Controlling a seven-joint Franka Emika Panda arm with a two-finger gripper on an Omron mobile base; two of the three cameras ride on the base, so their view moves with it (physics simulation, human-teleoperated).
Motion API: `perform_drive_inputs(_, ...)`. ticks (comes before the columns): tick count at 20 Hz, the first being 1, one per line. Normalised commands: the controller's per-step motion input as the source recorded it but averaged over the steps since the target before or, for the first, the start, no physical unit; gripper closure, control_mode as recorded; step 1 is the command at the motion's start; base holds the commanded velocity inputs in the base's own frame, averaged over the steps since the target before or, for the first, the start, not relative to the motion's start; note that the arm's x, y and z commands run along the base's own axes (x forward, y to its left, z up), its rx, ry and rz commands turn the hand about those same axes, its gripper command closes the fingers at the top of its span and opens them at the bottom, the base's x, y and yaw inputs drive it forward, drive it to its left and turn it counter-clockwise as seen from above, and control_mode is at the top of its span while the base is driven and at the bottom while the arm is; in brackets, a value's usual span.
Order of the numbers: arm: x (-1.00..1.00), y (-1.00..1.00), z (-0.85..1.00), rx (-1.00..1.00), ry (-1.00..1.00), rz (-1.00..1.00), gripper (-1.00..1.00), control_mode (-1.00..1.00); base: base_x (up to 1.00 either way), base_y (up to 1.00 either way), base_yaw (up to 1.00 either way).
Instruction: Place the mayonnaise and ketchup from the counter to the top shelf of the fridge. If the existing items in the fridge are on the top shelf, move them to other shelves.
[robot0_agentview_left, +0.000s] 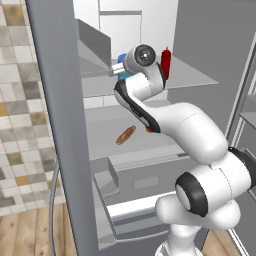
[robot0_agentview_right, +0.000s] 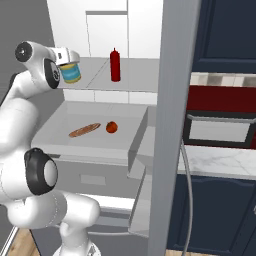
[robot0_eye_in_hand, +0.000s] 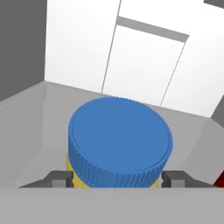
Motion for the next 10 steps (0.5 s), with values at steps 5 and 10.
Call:
perform_drive_inputs(5,0.24,0.00,0.00,0.00,-0.02,0.00,1.00,-1.00,0.00,0.00,0.00)
perform_drive_inputs(10,0.35,-0.01,0.00,0.00,-0.01,0.00,-1.00,-1.00,0.00,0.00,0.00)
